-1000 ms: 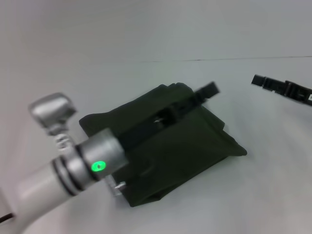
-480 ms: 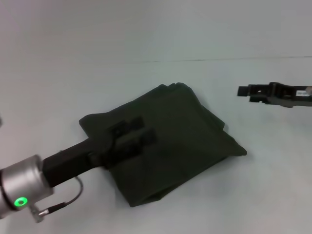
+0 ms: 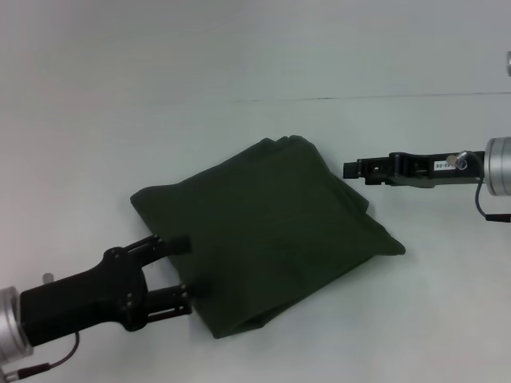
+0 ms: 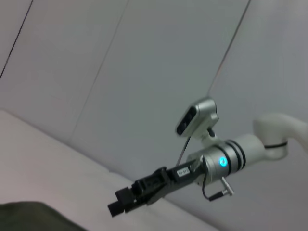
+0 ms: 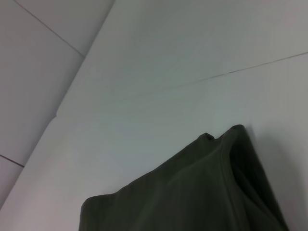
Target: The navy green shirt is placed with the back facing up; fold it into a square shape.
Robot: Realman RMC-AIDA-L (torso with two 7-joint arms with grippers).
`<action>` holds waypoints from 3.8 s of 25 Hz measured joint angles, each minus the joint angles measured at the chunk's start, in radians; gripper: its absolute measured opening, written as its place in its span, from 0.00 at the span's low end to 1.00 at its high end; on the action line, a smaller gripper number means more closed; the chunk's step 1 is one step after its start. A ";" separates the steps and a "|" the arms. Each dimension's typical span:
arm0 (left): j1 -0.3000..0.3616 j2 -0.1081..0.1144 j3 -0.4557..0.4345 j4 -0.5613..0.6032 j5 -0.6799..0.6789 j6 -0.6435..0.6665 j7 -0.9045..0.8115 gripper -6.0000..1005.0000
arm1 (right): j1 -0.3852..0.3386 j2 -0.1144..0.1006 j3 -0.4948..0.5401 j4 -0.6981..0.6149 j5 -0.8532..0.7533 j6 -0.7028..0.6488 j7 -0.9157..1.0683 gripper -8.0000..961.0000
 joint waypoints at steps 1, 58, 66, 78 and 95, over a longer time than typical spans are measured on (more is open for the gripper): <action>0.004 0.000 -0.001 0.007 0.004 0.002 0.000 0.87 | 0.000 0.003 -0.001 0.002 0.000 0.007 0.000 0.69; 0.006 0.000 0.005 0.002 0.043 -0.030 -0.044 0.87 | -0.029 0.034 0.043 0.038 0.035 0.085 -0.090 0.09; 0.010 0.000 -0.007 0.001 0.043 -0.039 -0.056 0.87 | -0.043 0.052 0.057 0.033 0.054 0.128 -0.158 0.13; 0.006 0.000 -0.036 0.003 0.034 -0.067 -0.072 0.87 | -0.072 0.065 0.022 -0.064 0.164 0.023 -0.247 0.47; 0.002 0.004 -0.074 0.000 0.032 -0.147 -0.084 0.87 | 0.014 0.127 -0.266 -0.013 0.164 0.070 -0.303 0.20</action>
